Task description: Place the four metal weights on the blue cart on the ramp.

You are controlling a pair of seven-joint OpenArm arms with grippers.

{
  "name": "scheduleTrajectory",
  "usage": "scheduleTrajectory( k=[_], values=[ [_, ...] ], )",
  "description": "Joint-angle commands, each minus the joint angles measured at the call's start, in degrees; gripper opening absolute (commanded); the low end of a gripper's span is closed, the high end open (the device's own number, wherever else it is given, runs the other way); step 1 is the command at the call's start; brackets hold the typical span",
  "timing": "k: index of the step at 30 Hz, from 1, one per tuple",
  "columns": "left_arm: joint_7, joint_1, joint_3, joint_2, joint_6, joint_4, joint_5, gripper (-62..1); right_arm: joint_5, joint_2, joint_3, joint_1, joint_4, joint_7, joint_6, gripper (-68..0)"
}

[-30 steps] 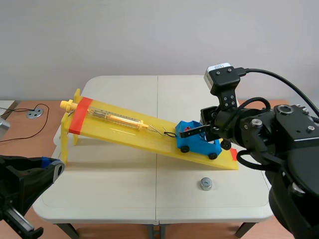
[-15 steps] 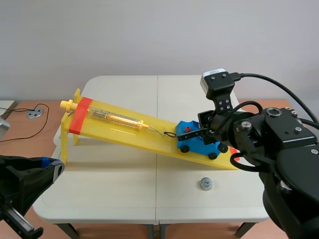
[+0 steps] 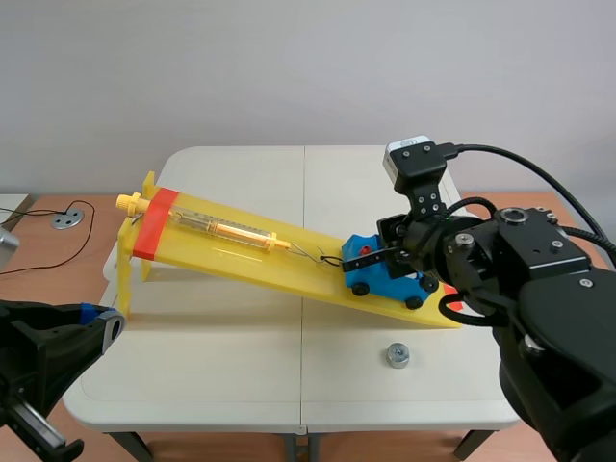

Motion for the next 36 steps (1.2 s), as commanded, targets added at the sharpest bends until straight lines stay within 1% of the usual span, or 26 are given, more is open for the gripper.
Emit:
scheduleTrajectory(
  k=[1,5,7,11,15,18,22,27,28,29,31,33,36],
  values=[
    [-5.5,-1.1,-0.6,0.2,-1.5,3.7,-4.3,-58.2,0.0,-0.8,0.0,7.2,4.0,9.0,-2.9,-55.6],
    [-5.5,-1.1,-0.6,0.2,-1.5,3.7,-4.3,-58.2,0.0,-0.6,0.0,7.0,5.8,8.3,-2.9,-49.7],
    [-5.5,-1.1,-0.6,0.2,-1.5,3.7,-4.3,-58.2,0.0,-0.3,0.1,6.7,8.2,6.4,-2.9,-47.5],
    [-5.5,-1.1,-0.6,0.2,-1.5,3.7,-4.3,-58.2,0.1,1.6,0.1,4.2,15.0,3.7,-2.9,-47.0],
    [-5.5,-1.1,-0.6,0.2,-1.5,3.7,-4.3,-58.2,0.5,4.8,0.1,-0.2,22.2,2.8,-2.9,-47.0],
    [-5.5,-1.1,-0.6,0.2,-1.5,3.7,-4.3,-58.2,0.9,7.9,0.2,-4.3,27.6,1.7,-2.9,-47.0],
    [-5.5,-1.1,-0.6,0.2,-1.5,3.7,-4.3,-58.2,3.3,11.7,1.9,-10.3,33.2,0.9,-2.9,-47.0],
    [-5.5,-1.3,-0.6,0.2,-1.4,3.7,-4.3,-58.2,7.7,14.9,6.5,-17.1,37.9,0.2,-2.4,-47.0],
    [-5.5,-1.3,-0.6,0.2,-1.4,3.7,-4.3,-58.2,8.5,15.4,7.5,-18.4,38.6,0.0,-2.2,-47.0],
    [-5.5,-1.3,-0.6,0.2,-1.4,3.7,-4.3,-58.2,9.3,15.8,8.6,-19.7,39.3,-0.3,-1.3,-47.0],
    [-5.5,-1.3,-0.6,0.2,-1.4,3.7,-4.3,-58.2,11.7,16.8,10.8,-22.1,40.3,-1.1,-0.7,-47.0],
    [-5.5,-1.3,-0.6,0.2,-1.4,3.7,-4.3,-58.2,14.0,17.4,13.2,-24.7,41.1,-1.6,1.1,-47.0],
    [-5.5,-1.3,-0.6,0.2,-1.4,3.7,-4.3,-58.2,17.1,17.5,16.5,-27.9,41.3,-1.9,3.8,-47.0]
  ],
)
